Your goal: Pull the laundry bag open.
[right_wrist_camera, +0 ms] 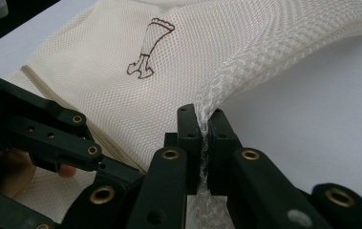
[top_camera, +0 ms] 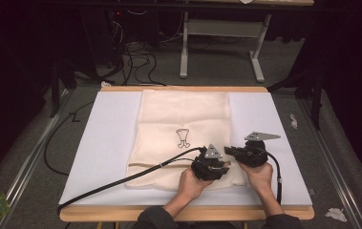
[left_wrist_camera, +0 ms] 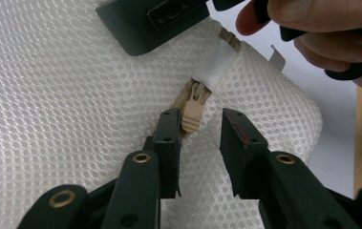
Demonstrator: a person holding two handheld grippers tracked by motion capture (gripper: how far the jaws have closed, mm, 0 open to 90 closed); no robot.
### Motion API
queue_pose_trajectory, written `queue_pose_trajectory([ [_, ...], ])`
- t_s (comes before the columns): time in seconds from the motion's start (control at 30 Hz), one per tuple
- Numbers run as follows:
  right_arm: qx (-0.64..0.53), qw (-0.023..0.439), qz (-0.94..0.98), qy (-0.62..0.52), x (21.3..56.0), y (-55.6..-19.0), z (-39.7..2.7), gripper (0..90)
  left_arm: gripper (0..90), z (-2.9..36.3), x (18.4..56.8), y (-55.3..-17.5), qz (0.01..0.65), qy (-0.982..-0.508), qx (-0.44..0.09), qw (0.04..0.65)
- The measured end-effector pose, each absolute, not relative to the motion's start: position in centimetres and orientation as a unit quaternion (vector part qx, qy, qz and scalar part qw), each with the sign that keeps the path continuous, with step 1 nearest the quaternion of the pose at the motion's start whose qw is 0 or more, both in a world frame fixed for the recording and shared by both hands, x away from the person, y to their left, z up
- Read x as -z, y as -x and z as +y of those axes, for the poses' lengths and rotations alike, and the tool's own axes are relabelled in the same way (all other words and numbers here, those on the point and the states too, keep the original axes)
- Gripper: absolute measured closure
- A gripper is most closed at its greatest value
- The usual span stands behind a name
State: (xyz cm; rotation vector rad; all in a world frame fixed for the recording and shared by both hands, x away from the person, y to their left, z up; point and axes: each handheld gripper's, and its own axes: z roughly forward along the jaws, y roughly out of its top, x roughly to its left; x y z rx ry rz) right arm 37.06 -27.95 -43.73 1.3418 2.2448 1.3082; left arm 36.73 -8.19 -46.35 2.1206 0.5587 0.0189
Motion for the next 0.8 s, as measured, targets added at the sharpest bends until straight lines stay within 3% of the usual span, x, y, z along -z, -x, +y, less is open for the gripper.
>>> queue_pose_trajectory([
  [0.43, -0.446, 0.108, 0.761, -0.458, 43.91, -37.03, -27.92, 87.8, 73.0, -8.38, 46.55, -36.92, 0.241, -0.854, 0.009, 0.462],
  [0.6, -0.446, 0.109, 0.762, -0.457, 43.87, -37.03, -27.93, 87.9, 80.5, -8.39, 46.38, -36.84, 0.238, -0.855, -0.014, 0.46],
  [0.8, -0.446, 0.111, 0.762, -0.456, 43.88, -37.02, -27.9, 87.9, 80.9, -8.43, 46.39, -36.9, 0.243, -0.854, -0.01, 0.459],
])
